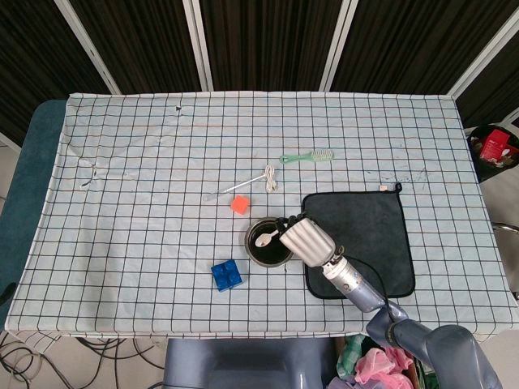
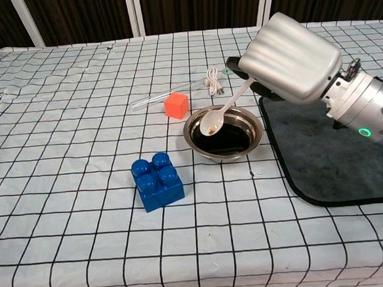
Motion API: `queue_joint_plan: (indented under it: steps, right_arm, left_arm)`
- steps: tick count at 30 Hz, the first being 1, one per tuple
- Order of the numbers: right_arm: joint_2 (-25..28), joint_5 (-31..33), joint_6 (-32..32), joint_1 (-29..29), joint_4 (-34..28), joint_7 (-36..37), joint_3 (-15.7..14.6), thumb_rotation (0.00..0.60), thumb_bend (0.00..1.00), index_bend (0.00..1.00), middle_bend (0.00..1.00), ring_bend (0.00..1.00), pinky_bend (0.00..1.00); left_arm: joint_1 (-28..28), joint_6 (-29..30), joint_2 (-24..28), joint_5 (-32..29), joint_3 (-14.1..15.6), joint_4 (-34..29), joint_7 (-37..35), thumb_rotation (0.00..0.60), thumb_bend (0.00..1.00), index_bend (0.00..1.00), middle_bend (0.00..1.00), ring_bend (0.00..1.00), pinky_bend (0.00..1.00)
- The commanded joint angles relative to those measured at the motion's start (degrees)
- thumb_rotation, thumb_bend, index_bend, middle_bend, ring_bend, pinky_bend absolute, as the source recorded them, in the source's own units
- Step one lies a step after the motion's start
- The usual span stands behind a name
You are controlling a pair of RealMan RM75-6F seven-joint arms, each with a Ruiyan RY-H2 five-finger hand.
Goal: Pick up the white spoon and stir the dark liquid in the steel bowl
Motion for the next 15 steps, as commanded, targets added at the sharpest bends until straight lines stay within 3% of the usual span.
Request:
queue_joint_plan:
  steps: [1,15]
  right_arm:
    - [-1.0,0.1,-0.1,-0.1,1.7,0.6,-0.4,0.600,0.37,0.68,0.87,0.98,1.00]
    - [-3.8,0.2,-0.3,0.5,7.7,3.0,-1.3,0.600,0.37,0.68,0.87,0.98,1.00]
  left_arm:
    - [0.0,0.1,0.0,0.1,0.0,0.0,0.0,0.600,0.20,0.09,0.01,0.00,0.00]
    - [0.3,0.4,0.1,0.3,0.0,-0.1,0.0,0.600,0.20,0.09,0.01,0.00,0.00]
